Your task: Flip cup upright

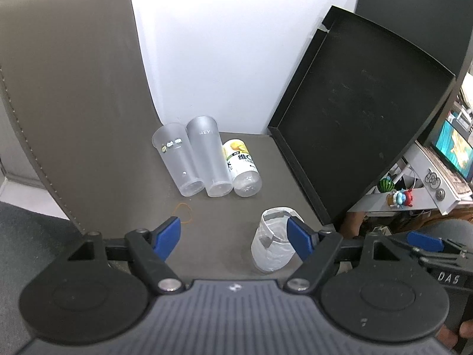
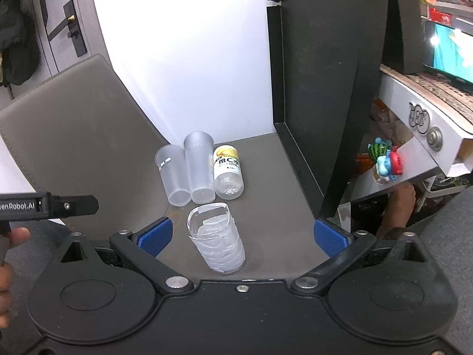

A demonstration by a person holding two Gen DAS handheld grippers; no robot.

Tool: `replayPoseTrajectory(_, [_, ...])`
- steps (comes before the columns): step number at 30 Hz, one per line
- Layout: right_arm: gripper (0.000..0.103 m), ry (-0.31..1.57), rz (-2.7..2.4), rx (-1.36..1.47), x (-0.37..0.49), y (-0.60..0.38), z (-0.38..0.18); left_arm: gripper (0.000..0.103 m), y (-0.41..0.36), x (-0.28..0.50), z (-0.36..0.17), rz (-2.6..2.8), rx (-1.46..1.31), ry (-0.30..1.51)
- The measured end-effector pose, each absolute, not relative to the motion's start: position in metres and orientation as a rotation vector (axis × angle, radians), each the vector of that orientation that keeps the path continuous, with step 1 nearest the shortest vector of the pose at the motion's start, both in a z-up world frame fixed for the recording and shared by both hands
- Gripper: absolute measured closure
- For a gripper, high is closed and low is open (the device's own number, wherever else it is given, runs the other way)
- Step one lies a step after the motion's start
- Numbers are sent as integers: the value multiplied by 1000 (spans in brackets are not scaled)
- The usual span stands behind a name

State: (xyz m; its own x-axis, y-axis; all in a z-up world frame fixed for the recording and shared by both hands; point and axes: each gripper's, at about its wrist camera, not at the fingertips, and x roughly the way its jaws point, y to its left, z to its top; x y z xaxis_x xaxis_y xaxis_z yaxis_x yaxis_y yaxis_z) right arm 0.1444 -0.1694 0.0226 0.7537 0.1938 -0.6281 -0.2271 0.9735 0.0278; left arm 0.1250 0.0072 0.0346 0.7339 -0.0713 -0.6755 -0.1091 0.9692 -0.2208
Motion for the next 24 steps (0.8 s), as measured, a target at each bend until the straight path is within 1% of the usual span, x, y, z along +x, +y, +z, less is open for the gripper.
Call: replayPoseTrajectory(24, [0,675,237,-56,135,-169,28,25,12,107,30,41,-272,736])
